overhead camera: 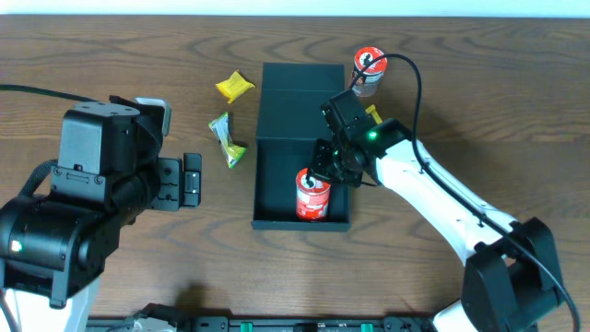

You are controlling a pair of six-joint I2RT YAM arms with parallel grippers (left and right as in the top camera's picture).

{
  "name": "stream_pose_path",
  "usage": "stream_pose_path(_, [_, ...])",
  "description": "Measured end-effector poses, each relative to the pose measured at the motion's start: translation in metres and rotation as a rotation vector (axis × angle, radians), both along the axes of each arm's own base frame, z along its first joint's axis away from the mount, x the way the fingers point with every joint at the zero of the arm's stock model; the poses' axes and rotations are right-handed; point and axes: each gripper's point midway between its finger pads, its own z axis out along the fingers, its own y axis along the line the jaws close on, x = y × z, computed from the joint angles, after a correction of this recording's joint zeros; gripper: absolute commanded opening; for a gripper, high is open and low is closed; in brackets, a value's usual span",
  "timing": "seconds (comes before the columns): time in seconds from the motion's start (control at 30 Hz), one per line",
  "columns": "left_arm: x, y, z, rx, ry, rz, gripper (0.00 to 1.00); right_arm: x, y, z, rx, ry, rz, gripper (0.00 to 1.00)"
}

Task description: Pack container

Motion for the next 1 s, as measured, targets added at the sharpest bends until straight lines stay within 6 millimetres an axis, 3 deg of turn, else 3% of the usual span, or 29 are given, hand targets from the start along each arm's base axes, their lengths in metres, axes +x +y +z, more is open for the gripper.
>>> stream_pose_path(0.17, [0.000, 0.000, 0.000, 0.000, 0.000, 0.000, 0.96, 0.015, -0.009, -0.009, -0.076, -0.052, -0.028, 0.02])
stream_pose_path(0.33, [0.000, 0.000, 0.000, 0.000, 0.000, 0.001, 0.96, 0.027, -0.006, -0.057, -0.178, -0.063, -0.012, 0.01])
stream_pose_path(0.4, [0.000, 0.000, 0.000, 0.000, 0.000, 0.000, 0.95, 0.034, -0.002, -0.063, -0.191, -0.098, -0.005, 0.01])
stream_pose_path(0.57, [0.000, 0.000, 0.000, 0.000, -0.001, 0.000, 0.95, 0.052, -0.007, -0.046, -0.210, -0.204, -0.015, 0.01])
stream_pose_path(0.77, [0.005, -0.001, -0.005, 0.007, 0.022, -0.001, 0.95, 0.061, -0.012, 0.003, -0.181, -0.274, -0.022, 0.02])
stream_pose_path(0.87, [0.008, -0.002, -0.009, 0.011, 0.037, -0.001, 0.95, 0.045, -0.020, 0.026, -0.184, -0.227, -0.012, 0.02])
stream_pose_path(1.0, [0.009, -0.002, -0.009, 0.011, 0.038, -0.001, 0.95, -0.008, -0.028, 0.018, -0.188, 0.002, 0.027, 0.02])
